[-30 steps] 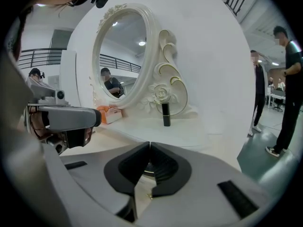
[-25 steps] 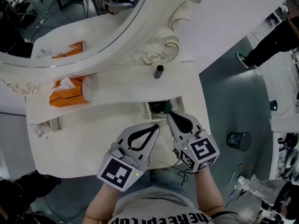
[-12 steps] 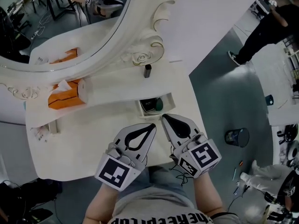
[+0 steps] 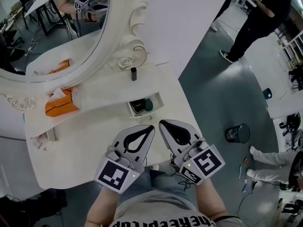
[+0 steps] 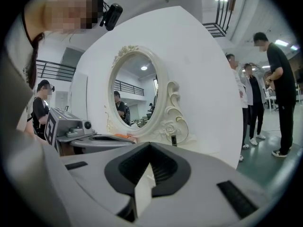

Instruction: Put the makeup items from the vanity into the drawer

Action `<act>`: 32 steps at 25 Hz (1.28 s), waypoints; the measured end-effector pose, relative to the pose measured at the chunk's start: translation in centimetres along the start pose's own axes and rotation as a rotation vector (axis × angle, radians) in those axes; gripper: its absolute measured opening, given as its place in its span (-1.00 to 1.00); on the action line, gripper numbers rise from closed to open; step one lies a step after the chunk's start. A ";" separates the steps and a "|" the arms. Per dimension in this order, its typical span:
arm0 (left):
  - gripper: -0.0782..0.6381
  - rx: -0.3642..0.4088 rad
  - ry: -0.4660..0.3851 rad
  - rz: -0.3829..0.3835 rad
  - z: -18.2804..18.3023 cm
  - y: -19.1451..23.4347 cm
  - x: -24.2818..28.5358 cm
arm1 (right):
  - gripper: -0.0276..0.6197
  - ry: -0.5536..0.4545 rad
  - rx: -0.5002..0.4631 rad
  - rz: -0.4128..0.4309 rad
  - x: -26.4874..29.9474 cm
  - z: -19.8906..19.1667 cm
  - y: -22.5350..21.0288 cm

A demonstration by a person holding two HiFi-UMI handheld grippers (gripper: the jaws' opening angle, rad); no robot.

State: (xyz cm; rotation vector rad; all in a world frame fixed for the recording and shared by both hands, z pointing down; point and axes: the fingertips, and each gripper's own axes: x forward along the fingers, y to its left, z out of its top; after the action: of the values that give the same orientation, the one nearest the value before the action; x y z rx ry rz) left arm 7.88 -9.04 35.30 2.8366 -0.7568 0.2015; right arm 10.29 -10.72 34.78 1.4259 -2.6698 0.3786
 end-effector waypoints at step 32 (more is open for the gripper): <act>-0.73 0.128 -0.038 -0.048 3.5 -8.0 1.0 | -0.89 -0.175 -0.045 -0.040 -10.2 4.1 0.5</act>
State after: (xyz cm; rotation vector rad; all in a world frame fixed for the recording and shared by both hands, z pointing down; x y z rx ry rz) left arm 13.05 -3.55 30.82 2.9841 -0.7059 0.1953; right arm 15.79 -3.29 28.72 1.5641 -2.7589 0.1976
